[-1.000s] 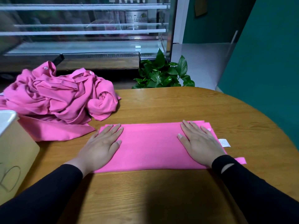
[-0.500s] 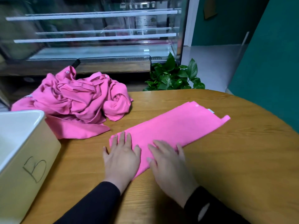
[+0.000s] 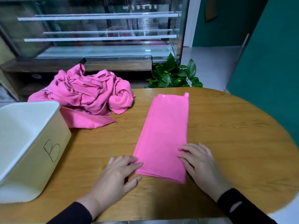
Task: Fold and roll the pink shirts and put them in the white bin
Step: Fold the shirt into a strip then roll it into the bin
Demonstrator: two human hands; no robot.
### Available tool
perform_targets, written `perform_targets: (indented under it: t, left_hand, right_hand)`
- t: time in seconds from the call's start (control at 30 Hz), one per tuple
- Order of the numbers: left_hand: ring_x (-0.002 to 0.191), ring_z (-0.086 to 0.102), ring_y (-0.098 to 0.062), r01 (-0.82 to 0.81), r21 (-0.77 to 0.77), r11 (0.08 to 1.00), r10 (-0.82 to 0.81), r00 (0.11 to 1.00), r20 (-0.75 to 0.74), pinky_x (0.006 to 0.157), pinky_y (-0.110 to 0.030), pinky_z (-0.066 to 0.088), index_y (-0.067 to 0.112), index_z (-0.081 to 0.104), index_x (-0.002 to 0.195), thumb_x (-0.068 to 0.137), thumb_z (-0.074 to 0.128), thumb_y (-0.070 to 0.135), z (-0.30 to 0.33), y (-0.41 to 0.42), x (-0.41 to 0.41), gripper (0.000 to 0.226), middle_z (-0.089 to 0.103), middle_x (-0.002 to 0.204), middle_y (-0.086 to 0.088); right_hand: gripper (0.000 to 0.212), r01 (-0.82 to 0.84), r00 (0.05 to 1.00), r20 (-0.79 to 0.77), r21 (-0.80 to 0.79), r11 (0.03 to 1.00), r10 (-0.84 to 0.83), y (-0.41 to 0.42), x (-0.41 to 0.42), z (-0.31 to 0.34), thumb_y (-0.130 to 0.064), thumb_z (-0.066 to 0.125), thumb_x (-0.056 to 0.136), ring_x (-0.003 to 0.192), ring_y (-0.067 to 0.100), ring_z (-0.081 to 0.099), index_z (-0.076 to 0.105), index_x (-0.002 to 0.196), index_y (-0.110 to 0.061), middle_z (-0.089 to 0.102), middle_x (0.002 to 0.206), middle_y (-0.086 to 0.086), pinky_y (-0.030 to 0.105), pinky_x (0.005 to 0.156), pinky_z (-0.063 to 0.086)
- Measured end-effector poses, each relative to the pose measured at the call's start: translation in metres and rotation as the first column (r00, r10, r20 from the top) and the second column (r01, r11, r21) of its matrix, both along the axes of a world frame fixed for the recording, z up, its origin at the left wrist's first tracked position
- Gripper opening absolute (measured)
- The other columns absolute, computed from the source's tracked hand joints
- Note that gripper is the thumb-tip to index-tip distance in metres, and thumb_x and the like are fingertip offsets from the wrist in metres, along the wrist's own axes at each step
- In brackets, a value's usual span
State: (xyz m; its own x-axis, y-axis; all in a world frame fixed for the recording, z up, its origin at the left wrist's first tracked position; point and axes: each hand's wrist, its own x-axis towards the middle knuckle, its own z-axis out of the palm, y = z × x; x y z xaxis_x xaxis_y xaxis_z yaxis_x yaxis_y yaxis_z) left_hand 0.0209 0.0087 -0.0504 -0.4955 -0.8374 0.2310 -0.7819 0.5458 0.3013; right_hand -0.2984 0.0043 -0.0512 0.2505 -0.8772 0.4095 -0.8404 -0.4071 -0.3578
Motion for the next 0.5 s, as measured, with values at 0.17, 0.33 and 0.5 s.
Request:
perform_targets:
  t: [0.17, 0.33, 0.5]
  left_hand:
    - [0.138, 0.036, -0.005, 0.024, -0.012, 1.0, -0.023, 0.999, 0.036, 0.106, -0.028, 0.027, 0.041, 0.048, 0.143, 0.096, 0.048, 0.055, 0.004, -0.007, -0.008, 0.049, 0.042, 0.149, 0.017]
    - [0.129, 0.048, -0.006, 0.041, -0.054, 0.998, -0.038, 0.998, 0.048, 0.105, -0.031, 0.029, 0.036, 0.058, 0.135, 0.1, 0.044, 0.054, 0.007, -0.005, -0.014, 0.042, 0.054, 0.141, 0.018]
    - [0.119, 0.05, -0.009, 0.049, -0.102, 0.994, -0.043, 0.997, 0.057, 0.096, -0.034, 0.033, 0.035, 0.061, 0.127, 0.096, 0.048, 0.056, 0.006, -0.008, -0.021, 0.04, 0.058, 0.129, 0.016]
  right_hand:
    - [0.061, -0.194, 0.977, -0.045, 0.226, 0.955, 0.209, 0.031, -0.002, 0.007, -0.075, 0.047, 0.09, 0.145, -0.011, 0.02, 0.05, 0.142, -0.042, 0.033, 0.15, -0.032, 0.022, 0.121, 0.011]
    - [0.058, -0.103, 0.992, -0.056, 0.2, 0.974, 0.116, 0.03, 0.002, 0.004, -0.06, 0.05, 0.09, 0.142, -0.011, 0.026, 0.048, 0.143, -0.037, 0.04, 0.151, -0.025, 0.036, 0.123, 0.02]
    - [0.051, -0.117, 0.989, -0.061, 0.197, 0.973, 0.132, 0.032, 0.003, 0.011, -0.051, 0.061, 0.09, 0.131, -0.022, 0.016, 0.052, 0.138, -0.036, 0.04, 0.146, -0.026, 0.018, 0.121, 0.006]
